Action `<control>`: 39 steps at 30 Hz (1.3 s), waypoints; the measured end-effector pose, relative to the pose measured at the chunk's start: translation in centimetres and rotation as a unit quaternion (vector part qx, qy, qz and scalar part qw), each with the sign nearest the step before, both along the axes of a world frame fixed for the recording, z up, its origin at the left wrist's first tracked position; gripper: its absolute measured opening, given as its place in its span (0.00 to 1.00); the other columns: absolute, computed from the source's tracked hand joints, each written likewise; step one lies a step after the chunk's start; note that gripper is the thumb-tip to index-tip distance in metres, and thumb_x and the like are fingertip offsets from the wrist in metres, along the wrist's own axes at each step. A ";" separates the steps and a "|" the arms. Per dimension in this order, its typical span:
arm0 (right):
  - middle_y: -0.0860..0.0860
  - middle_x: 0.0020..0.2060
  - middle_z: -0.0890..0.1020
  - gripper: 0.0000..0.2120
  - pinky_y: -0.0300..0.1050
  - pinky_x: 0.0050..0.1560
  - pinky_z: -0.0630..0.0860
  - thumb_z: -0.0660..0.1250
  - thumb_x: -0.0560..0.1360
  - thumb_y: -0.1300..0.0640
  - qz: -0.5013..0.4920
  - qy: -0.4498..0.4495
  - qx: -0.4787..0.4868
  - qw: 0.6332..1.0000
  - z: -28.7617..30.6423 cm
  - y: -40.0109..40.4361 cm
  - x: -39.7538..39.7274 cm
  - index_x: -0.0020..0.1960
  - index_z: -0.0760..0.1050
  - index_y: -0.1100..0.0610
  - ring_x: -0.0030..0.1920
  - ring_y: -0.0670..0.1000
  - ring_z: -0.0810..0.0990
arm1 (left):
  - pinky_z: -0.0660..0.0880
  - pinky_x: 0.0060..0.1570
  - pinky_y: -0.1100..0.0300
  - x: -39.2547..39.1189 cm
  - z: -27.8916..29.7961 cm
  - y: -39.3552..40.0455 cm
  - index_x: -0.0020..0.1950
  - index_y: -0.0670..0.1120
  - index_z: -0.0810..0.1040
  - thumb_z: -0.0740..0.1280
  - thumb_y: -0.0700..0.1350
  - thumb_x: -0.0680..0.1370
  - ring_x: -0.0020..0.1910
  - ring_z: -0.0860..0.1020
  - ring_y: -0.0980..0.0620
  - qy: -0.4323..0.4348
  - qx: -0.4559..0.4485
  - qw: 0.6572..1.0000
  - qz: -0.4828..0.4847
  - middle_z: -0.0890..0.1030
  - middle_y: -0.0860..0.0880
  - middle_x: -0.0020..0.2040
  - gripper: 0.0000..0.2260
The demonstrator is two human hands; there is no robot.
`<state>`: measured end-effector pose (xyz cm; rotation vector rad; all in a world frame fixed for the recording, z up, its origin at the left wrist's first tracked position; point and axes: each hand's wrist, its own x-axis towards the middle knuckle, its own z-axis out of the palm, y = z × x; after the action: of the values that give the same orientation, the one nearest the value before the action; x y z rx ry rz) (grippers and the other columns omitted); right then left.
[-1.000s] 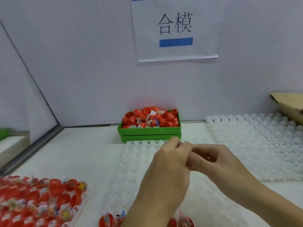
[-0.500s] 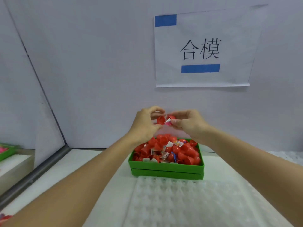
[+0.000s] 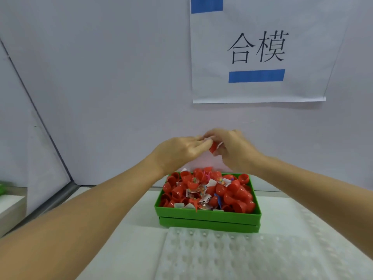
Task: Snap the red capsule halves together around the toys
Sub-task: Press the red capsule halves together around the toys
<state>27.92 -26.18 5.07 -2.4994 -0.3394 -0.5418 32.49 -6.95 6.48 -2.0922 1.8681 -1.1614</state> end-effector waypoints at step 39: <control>0.38 0.63 0.79 0.10 0.38 0.69 0.68 0.70 0.77 0.52 -0.016 0.149 -0.005 0.989 -12.4 1.7 -31.4 0.58 0.82 0.44 0.65 0.39 0.75 | 0.79 0.54 0.52 -26.9 -9.9 4.6 0.48 0.52 0.81 0.63 0.50 0.81 0.48 0.80 0.58 0.588 -0.084 0.765 0.248 0.83 0.53 0.47 0.08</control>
<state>-3.47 -24.49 -7.29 -2.5500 -0.1865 -0.1732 5.55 -2.36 -3.44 -3.5216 1.1558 0.2848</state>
